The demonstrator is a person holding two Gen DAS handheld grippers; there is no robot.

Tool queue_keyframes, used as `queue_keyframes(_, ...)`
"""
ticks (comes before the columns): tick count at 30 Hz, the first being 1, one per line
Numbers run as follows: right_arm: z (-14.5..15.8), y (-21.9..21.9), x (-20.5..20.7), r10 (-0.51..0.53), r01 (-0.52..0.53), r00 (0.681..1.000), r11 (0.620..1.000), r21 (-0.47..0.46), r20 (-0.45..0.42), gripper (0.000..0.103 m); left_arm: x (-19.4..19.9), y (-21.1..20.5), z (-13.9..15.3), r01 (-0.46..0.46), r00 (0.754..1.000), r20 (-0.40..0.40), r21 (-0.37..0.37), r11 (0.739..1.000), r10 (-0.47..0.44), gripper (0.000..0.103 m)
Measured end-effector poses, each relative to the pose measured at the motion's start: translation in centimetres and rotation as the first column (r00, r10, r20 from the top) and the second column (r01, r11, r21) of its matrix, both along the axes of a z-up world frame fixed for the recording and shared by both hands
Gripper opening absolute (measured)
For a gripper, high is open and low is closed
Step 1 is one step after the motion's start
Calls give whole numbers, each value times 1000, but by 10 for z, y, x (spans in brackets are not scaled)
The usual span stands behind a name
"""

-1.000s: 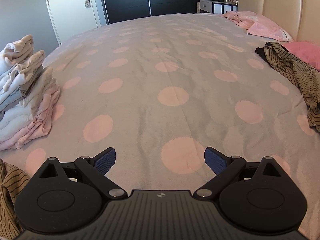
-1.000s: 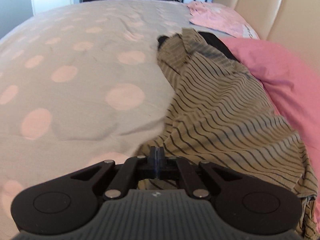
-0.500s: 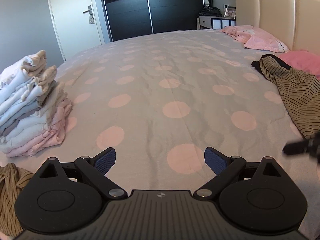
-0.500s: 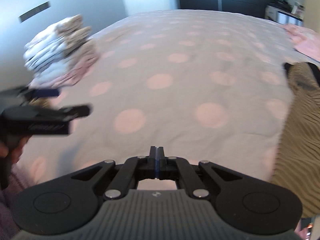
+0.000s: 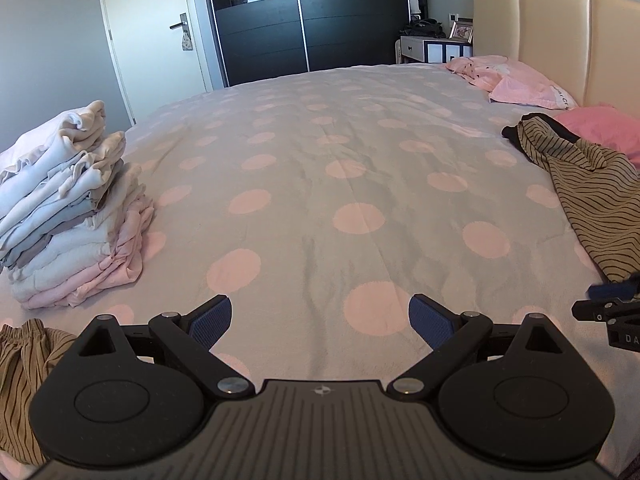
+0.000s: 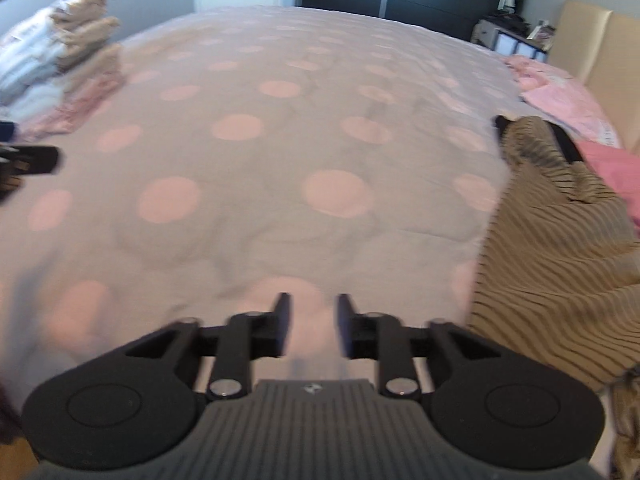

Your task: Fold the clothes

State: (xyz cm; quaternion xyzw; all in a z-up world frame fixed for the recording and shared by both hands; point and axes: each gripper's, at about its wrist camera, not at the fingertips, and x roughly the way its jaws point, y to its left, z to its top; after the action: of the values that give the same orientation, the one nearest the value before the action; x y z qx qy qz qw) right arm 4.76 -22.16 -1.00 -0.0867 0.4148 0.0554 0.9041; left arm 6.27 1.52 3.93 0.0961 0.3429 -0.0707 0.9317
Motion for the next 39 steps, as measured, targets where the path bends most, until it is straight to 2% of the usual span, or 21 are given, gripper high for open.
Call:
queue_keyframes(4,-14,-20,10,-85,86,996,986,-145,16,47,0,-2,-4,5,1000,-10,12,1000,-5,97)
queue_keyframes(8,-26,-45,19,-162,171,985,955,-243,55,69,2,-4,-9,8,1000,-26,23,1000,-7,97)
queue_keyframes(12,-32,-64,27,-205,219,976,932,-287,79,77,6,-7,-15,10,999,-48,45,999,-7,97)
queue_keyframes(16,-42,-75,35,-224,235,972,918,-318,72,77,11,-13,-23,21,997,-73,61,998,-16,97)
queue_keyframes(19,-50,-87,43,-244,248,968,922,-299,50,75,15,-19,-27,35,996,-85,67,997,-29,97)
queue_keyframes(20,-52,-91,46,-252,254,967,923,-288,43,73,16,-21,-28,39,996,-88,68,997,-33,97)
queue_keyframes(22,-56,-100,52,-269,267,963,929,-255,27,56,19,-24,-29,45,995,-93,70,997,-39,97)
queue_keyframes(24,-58,-110,57,-297,291,955,933,-212,7,22,22,-27,-31,50,994,-100,72,996,-42,97)
queue_keyframes(25,-58,-115,59,-309,304,951,934,-187,-1,20,24,-28,-33,51,994,-105,73,996,-43,97)
queue_keyframes(27,-56,-123,63,-333,328,943,931,-158,-2,7,27,-29,-36,54,992,-114,74,996,-46,97)
queue_keyframes(30,-47,-126,63,-348,347,937,933,-98,5,6,29,-31,-38,58,991,-122,72,996,-49,97)
queue_keyframes(32,-38,-117,63,-319,318,948,948,-27,-17,6,30,-31,-37,60,991,-123,68,996,-52,97)
queue_keyframes(36,-17,-74,55,-176,177,984,982,63,-25,5,29,-32,-34,68,992,-109,65,996,-60,97)
queue_keyframes(39,-4,-40,43,-56,63,997,987,148,-49,6,25,-31,-30,71,993,-94,66,995,-65,97)
